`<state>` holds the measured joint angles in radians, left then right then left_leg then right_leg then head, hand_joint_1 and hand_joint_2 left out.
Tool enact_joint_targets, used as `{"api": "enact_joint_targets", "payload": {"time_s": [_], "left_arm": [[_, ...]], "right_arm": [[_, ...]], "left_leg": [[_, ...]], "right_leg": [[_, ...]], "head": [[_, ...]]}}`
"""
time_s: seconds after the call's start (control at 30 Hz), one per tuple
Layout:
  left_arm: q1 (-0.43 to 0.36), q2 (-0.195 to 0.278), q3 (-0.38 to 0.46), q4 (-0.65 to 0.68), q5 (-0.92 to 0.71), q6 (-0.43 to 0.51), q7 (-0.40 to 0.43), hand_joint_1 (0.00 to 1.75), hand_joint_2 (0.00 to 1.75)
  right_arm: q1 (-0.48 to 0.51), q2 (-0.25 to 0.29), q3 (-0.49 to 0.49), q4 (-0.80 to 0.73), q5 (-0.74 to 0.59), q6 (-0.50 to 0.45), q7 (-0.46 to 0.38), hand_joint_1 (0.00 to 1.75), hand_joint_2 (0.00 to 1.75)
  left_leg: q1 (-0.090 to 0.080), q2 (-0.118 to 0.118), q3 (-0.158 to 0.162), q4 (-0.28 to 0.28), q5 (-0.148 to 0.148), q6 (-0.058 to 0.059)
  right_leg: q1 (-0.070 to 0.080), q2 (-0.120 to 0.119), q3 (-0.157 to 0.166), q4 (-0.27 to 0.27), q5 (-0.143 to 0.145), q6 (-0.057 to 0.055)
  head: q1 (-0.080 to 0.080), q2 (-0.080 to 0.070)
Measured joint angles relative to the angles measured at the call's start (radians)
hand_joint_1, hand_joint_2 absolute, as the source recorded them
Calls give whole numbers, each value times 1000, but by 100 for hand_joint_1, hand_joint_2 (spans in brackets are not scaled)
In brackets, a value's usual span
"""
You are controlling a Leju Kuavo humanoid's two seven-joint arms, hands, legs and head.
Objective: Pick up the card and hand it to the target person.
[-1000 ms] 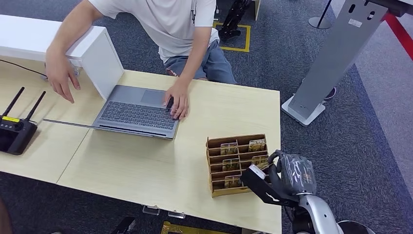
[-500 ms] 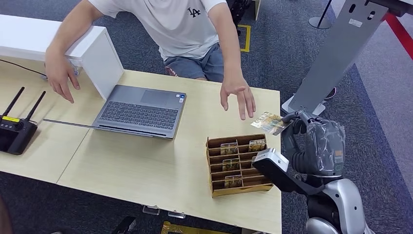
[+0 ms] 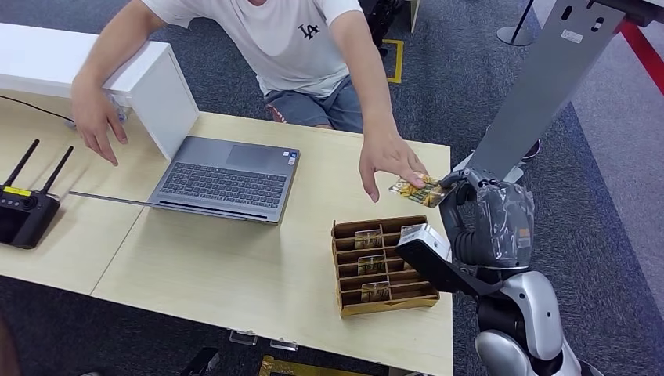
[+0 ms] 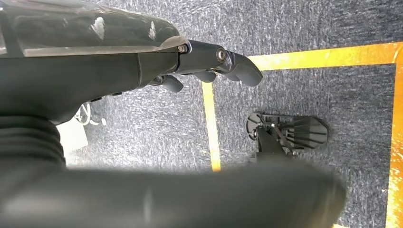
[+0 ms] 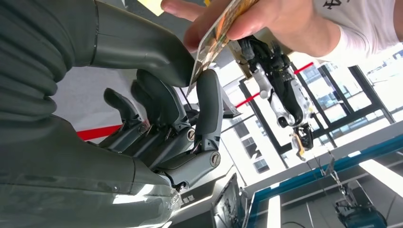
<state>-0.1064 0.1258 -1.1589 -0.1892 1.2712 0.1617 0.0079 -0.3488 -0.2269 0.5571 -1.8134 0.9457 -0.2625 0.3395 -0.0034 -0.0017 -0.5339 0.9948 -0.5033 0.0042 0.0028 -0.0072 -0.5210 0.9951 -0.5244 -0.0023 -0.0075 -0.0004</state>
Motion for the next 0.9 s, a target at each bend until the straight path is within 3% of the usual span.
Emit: {"api": "enact_joint_targets", "payload": {"time_s": [0.13,0.2,0.37,0.43,0.67,0.9], "left_arm": [[0,-1,0,0,1,1,-2,0,0],[0,-1,0,0,4,3,-1,0,0],[0,-1,0,0,6,8,2,0,0],[0,-1,0,0,6,11,2,0,0],[1,-1,0,0,10,13,5,0,0],[2,-1,1,0,20,18,15,0,0]], "right_arm": [[0,1,7,17,-4,-6,1,131,175],[0,1,10,24,-8,-10,2,117,175],[-1,0,16,37,-14,-19,4,16,175],[-1,0,17,41,-18,-22,7,1,175],[5,-1,17,53,-114,-34,-3,0,175],[59,-10,1,66,-369,-58,-71,0,175]], "left_leg": [[0,0,0,0,0,0],[0,0,0,0,0,0],[0,0,0,0,0,0],[0,0,0,0,0,0],[0,0,0,0,0,0],[0,0,0,0,0,0]], "right_leg": [[0,0,0,0,0,0],[0,0,0,0,0,0],[0,0,0,0,0,0],[0,0,0,0,0,0],[0,0,0,0,0,0],[0,0,0,0,0,0]], "head": [[0,0],[0,0],[0,0],[0,0],[0,0],[0,0]]}}
